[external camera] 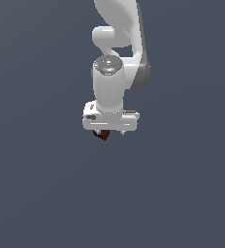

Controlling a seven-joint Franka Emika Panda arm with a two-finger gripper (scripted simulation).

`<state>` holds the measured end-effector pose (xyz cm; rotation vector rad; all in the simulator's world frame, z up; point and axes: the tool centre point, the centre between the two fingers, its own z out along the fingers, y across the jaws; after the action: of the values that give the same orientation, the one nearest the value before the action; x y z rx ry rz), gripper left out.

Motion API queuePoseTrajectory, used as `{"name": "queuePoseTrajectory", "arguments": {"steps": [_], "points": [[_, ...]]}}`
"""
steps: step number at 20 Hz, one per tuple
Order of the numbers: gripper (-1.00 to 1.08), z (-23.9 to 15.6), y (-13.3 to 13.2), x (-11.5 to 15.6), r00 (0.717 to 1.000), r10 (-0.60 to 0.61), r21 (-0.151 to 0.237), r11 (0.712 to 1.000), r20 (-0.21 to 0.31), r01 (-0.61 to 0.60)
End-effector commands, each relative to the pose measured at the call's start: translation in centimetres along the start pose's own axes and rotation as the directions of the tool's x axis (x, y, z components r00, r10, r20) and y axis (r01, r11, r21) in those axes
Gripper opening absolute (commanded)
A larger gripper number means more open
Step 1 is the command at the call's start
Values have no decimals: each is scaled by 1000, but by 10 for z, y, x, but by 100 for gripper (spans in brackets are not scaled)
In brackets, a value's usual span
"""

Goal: Pick up the object and move it to a goal position.

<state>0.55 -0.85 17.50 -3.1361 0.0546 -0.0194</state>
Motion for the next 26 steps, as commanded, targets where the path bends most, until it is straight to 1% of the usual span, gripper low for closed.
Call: {"name": "queuePoseTrajectory", "arguments": {"steps": [1,4,8,10,18,26], "points": [[100,0,0,0,1000,0,0,1000,0,0],[100,-2,5,1,1000,-2,-4,1000,-6,2],[100,-11,21,6,1000,-7,-20,1000,-26,7],[100,-13,25,7,999,-7,-24,1000,-31,6],[100,-10,25,5,999,-30,-24,999,-29,29],[100,2,30,-4,991,-129,-27,991,-21,128]]}}
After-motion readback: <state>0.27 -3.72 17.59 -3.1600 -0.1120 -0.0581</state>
